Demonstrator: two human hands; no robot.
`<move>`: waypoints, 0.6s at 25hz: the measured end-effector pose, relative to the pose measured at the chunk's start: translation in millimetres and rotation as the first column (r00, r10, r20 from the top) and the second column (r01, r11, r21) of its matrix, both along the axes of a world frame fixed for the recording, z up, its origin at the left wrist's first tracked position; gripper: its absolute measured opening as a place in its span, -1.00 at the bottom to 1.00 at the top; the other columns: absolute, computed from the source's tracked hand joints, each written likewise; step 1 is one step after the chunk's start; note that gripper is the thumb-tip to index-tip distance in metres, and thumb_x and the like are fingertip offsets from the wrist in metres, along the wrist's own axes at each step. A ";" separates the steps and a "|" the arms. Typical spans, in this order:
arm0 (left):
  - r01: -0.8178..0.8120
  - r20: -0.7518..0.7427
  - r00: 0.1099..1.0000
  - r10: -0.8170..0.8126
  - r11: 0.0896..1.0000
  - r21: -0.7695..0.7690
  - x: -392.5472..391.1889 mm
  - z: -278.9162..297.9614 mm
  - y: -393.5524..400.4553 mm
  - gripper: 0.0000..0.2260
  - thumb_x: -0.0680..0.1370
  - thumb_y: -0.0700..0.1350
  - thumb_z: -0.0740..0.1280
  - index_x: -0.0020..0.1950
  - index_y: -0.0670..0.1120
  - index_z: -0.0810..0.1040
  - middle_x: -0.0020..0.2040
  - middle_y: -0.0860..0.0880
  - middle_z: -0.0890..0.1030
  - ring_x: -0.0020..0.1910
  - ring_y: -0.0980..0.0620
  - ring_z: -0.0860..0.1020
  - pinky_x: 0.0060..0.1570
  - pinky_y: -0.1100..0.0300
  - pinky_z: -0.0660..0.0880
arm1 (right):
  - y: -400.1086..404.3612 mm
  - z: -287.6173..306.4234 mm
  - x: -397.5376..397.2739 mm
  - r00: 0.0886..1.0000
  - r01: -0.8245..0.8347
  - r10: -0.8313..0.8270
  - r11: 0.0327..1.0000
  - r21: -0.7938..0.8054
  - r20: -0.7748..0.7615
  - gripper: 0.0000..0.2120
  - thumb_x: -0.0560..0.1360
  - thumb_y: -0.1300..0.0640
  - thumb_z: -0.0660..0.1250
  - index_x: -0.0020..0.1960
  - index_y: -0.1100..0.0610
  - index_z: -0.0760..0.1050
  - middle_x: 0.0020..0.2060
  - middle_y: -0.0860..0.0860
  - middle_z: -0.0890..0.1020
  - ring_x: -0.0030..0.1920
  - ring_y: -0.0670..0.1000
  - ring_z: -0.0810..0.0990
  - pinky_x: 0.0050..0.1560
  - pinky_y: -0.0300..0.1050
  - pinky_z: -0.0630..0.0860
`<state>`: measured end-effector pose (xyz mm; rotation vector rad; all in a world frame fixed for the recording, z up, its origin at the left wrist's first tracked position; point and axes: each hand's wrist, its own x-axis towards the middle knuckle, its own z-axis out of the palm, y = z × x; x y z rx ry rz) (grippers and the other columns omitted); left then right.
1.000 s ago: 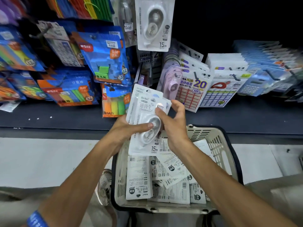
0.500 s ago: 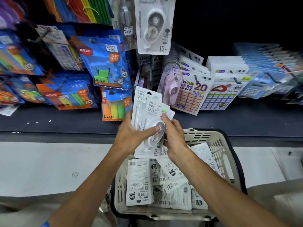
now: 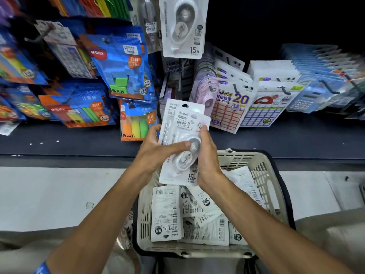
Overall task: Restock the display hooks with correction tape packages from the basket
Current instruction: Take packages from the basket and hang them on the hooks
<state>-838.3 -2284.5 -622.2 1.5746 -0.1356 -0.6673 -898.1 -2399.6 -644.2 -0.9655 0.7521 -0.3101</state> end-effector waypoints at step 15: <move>-0.113 0.031 0.993 0.110 0.987 0.118 6.3 -0.1 7.4 -0.46 0.25 -0.20 0.68 0.14 0.01 0.56 -0.12 0.16 0.75 -0.19 0.15 0.73 -0.35 0.34 0.59 | -47.6 -35.6 -11.4 0.731 -0.683 0.652 0.693 -0.233 -0.204 -0.56 0.52 -0.14 0.26 0.34 -0.04 0.53 0.19 0.07 0.65 0.07 0.02 0.64 0.10 -0.01 0.55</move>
